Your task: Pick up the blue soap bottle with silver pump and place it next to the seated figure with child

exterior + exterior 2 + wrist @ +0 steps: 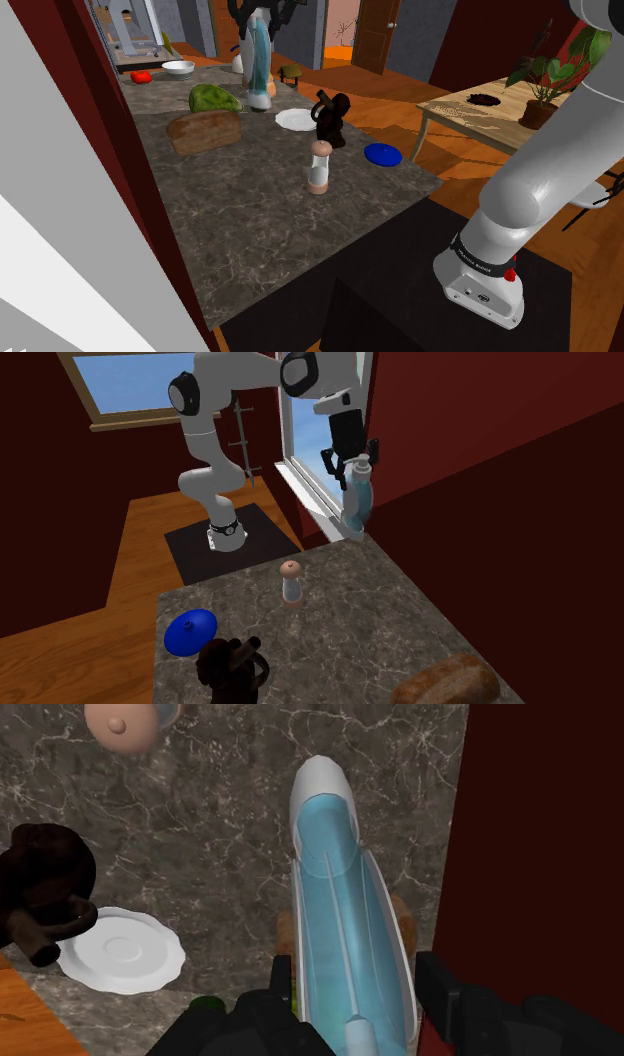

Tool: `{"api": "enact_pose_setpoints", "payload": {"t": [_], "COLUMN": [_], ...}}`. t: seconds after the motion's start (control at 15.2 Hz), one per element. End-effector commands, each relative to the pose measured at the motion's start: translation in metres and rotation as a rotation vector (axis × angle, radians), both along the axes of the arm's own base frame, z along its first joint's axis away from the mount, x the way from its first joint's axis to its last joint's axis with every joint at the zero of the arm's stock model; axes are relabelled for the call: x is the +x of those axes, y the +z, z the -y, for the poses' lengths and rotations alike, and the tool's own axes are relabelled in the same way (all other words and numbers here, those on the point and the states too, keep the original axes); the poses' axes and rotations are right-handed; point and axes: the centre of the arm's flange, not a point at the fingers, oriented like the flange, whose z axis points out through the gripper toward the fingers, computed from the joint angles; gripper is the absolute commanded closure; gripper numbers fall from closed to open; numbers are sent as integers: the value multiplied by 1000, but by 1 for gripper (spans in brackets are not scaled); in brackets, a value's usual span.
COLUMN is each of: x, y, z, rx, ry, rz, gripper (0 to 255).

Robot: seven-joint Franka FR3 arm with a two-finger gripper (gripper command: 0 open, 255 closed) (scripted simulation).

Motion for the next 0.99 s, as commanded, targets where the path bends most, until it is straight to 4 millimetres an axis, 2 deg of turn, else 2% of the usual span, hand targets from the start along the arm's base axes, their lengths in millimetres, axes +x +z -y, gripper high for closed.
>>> {"api": "enact_pose_setpoints", "payload": {"t": [0.0,0.92], "x": [5,43], "y": [-1,0], "z": [24,205], "rx": [0,0], "ry": [3,3], "rz": [1,1], "gripper": [255,255]}}
